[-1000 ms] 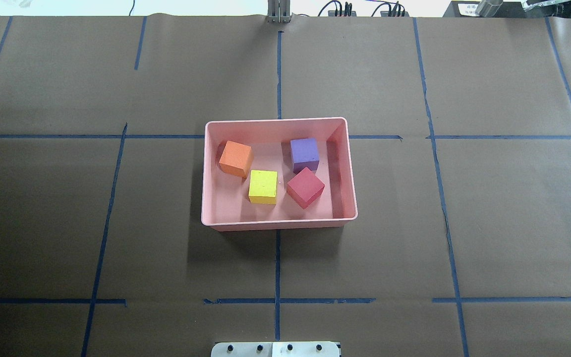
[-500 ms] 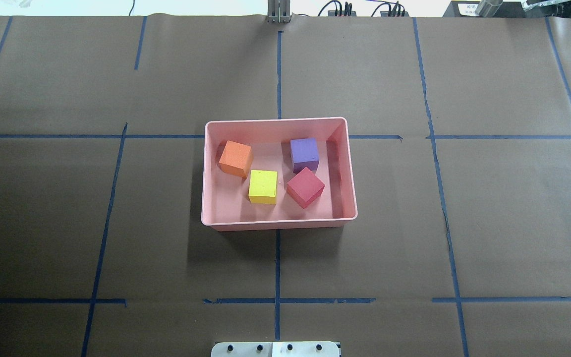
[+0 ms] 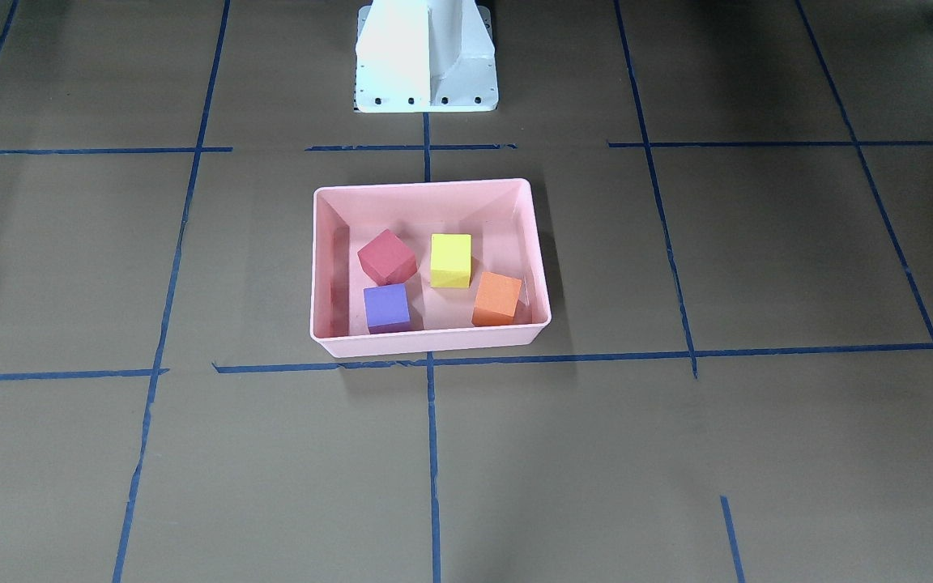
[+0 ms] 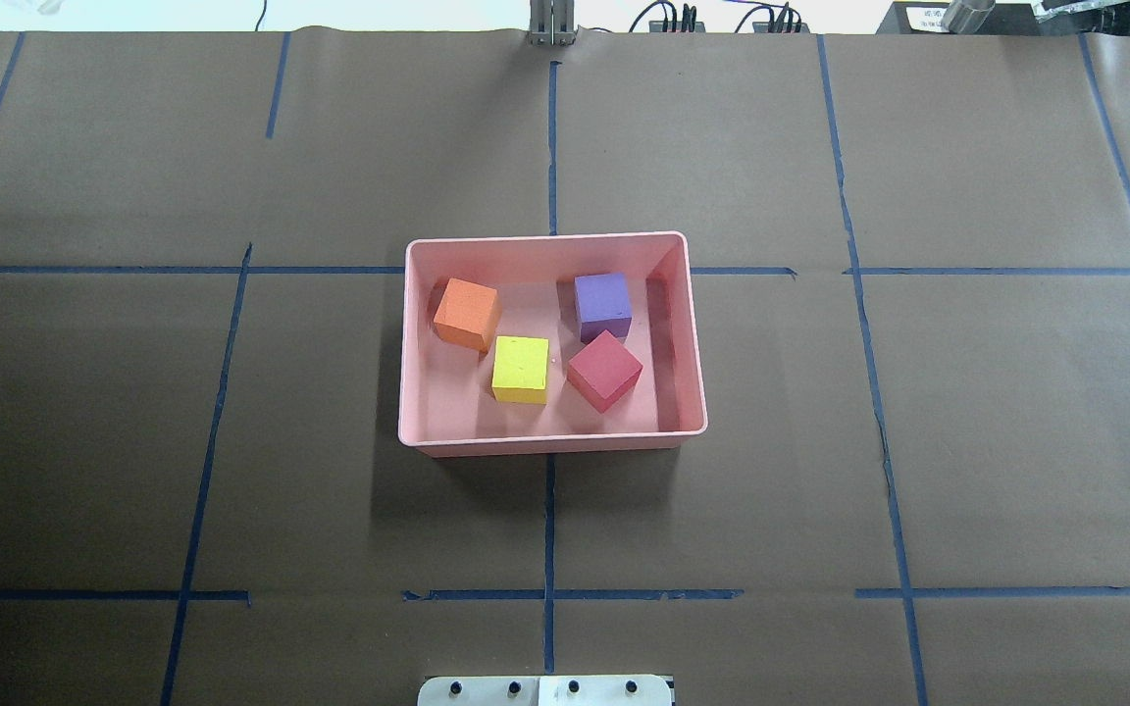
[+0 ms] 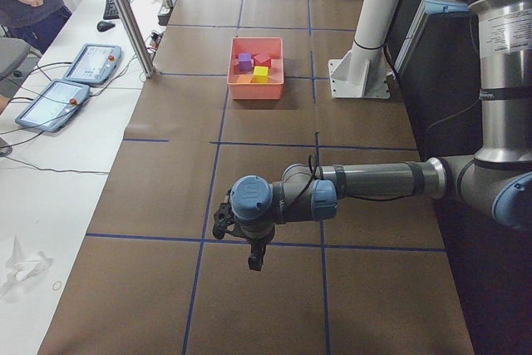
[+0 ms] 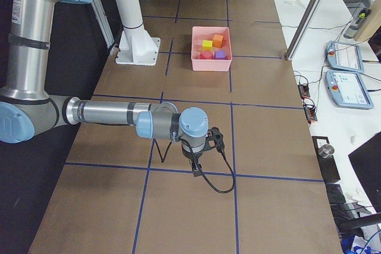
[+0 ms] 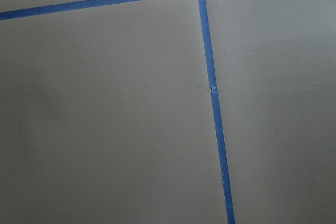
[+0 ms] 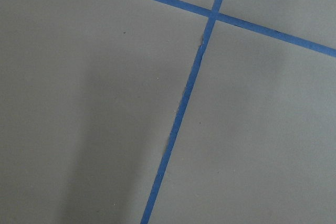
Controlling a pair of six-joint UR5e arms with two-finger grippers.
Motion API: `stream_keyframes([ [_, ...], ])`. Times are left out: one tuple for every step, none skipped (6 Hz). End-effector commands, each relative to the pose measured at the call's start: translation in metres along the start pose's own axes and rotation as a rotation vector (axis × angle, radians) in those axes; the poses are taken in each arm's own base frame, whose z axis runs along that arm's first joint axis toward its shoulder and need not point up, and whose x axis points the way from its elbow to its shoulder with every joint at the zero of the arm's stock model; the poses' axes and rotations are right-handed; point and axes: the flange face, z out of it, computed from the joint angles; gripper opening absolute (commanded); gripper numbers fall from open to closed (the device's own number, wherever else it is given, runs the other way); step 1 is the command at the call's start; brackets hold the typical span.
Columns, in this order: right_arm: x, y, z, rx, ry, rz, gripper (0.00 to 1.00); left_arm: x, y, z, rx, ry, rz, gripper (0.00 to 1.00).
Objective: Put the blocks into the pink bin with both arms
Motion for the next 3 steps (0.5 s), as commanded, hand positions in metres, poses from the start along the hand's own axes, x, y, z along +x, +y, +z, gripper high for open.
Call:
stream_keyframes([
  [0.0002, 0.0001, 0.0002, 0.0, 0.0, 0.001, 1.0, 0.0001, 0.0, -0.0001, 0.0, 0.0, 0.001, 1.0],
  [0.0002, 0.0001, 0.0002, 0.0, 0.0, 0.001, 1.0, 0.0006, -0.0003, -0.0006, 0.001, 0.0, 0.002, 1.0],
  [0.0006, 0.0004, 0.0007, -0.001, 0.0, 0.002, 1.0, 0.0016, -0.0007, -0.0016, 0.003, -0.001, 0.005, 1.0],
])
